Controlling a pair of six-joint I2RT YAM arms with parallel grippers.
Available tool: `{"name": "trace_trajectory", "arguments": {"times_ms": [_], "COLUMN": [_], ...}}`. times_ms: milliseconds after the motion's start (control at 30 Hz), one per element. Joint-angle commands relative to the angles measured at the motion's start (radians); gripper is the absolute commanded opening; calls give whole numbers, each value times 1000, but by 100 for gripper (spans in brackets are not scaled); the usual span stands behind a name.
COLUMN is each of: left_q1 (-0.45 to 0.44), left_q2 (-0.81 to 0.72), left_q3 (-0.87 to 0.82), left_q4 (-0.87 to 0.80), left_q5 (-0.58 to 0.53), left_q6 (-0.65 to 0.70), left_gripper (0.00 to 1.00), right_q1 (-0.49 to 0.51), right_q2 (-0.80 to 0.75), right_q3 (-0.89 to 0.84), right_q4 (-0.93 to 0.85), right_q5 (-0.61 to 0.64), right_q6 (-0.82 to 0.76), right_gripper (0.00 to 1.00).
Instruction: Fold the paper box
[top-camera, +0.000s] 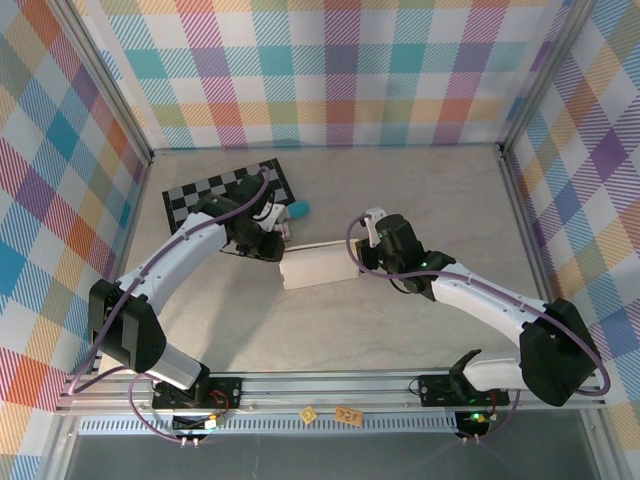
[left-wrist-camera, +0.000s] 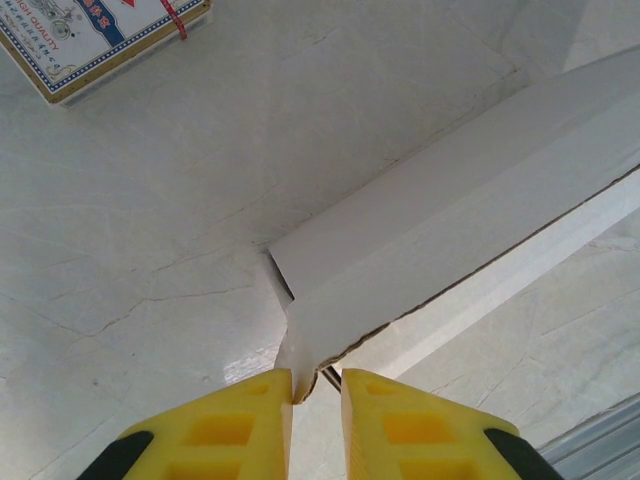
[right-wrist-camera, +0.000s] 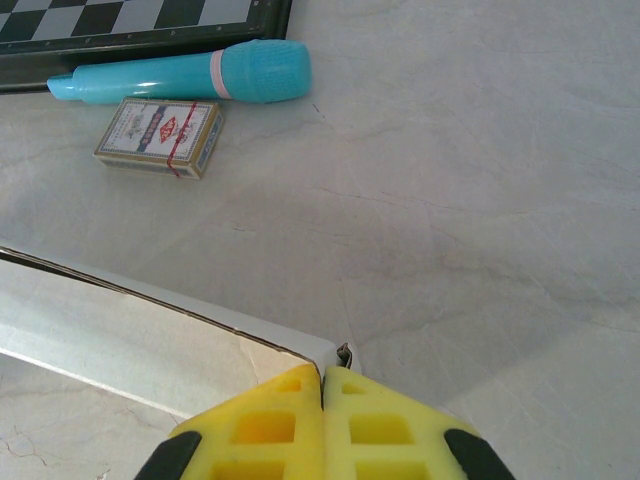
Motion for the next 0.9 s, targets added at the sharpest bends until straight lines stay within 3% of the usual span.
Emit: {"name": "trace_trajectory", "arguments": {"times_ms": [0,333,867], "left_q1": [8,8,8], "left_q2": [-1,12,21], "left_q3": [22,30,31], "left_q4": [-13,-17,-30], "left_q5": [2,77,143], "left_q6": [9,-76,-289], "left_gripper": [20,3,0], "right_q1": [8,8,23], "right_q2": [37,45,60], "right_q3": [-27,-16,-12], "right_q4": [-162,-166,-163], "right_q5": [4,8,26], "right_q6": [13,19,26], "right_gripper": [0,0,0]}}
